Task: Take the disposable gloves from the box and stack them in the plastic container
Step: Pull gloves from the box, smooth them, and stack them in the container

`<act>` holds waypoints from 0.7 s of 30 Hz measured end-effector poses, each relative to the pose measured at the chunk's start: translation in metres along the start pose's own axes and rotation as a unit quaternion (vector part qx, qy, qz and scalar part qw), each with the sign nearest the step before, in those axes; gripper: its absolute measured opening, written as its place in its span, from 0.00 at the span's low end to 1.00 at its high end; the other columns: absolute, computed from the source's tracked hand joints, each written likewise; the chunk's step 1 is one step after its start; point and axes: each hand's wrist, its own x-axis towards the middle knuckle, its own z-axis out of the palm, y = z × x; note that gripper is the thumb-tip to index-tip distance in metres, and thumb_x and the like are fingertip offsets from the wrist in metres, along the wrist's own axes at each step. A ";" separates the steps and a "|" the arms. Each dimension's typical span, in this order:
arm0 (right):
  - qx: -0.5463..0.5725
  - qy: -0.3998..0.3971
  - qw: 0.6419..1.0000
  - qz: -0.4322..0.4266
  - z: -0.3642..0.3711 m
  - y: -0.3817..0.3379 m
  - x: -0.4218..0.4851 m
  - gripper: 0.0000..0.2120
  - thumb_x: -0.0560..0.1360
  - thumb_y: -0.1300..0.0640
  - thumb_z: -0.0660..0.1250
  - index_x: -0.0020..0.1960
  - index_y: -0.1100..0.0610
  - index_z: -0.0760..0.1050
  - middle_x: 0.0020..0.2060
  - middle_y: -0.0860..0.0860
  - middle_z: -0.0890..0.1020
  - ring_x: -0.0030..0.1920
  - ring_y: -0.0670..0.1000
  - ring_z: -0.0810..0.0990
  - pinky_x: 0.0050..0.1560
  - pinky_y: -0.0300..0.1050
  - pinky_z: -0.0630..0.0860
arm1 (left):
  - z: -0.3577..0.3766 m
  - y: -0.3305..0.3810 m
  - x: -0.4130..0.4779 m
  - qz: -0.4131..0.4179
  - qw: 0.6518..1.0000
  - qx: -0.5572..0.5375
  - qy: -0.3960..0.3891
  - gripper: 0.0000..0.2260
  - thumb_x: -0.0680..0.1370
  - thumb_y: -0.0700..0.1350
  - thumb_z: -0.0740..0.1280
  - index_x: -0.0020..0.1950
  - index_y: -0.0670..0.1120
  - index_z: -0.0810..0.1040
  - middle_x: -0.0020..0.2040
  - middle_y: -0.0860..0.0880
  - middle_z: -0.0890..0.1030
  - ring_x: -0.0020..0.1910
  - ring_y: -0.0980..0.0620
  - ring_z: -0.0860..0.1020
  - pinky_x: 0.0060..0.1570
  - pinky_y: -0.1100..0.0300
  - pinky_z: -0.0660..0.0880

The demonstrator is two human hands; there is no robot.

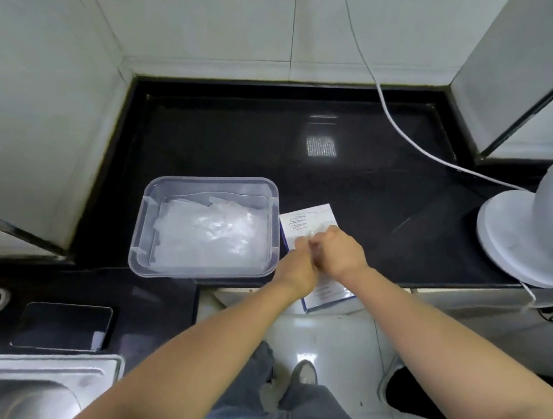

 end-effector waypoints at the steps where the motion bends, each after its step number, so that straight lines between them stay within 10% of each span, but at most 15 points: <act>1: -0.001 0.013 1.000 0.009 0.001 -0.001 -0.001 0.11 0.76 0.58 0.62 0.51 0.51 0.83 0.52 0.52 0.77 0.43 0.56 0.78 0.42 0.43 0.73 | 0.002 -0.002 0.001 -0.002 1.000 -0.006 0.007 0.18 0.79 0.40 0.59 0.68 0.41 0.63 0.59 0.39 0.78 0.55 0.38 0.77 0.49 0.51 0.71; 9: 0.227 -0.001 0.974 0.024 -0.011 0.007 0.002 0.10 0.75 0.62 0.63 0.41 0.62 0.81 0.41 0.51 0.78 0.43 0.57 0.79 0.42 0.45 0.75 | 0.009 -0.013 0.003 0.018 0.999 -0.029 0.010 0.27 0.74 0.45 0.73 0.68 0.44 0.64 0.61 0.44 0.76 0.57 0.44 0.77 0.53 0.53 0.75; 17: 0.517 0.109 0.849 0.006 -0.024 0.002 -0.005 0.05 0.81 0.60 0.58 0.48 0.55 0.71 0.43 0.45 0.75 0.42 0.44 0.72 0.40 0.37 0.68 | 0.011 -0.015 0.002 0.018 1.000 0.012 0.009 0.33 0.75 0.44 0.73 0.73 0.45 0.58 0.66 0.43 0.70 0.62 0.43 0.74 0.57 0.52 0.73; 21: 0.440 0.061 0.895 0.048 -0.029 -0.003 0.004 0.06 0.80 0.58 0.63 0.45 0.57 0.69 0.39 0.48 0.73 0.38 0.47 0.71 0.37 0.38 0.68 | 0.008 -0.013 0.002 0.015 0.999 0.048 -0.019 0.40 0.77 0.47 0.70 0.79 0.43 0.48 0.70 0.43 0.66 0.65 0.42 0.72 0.60 0.50 0.72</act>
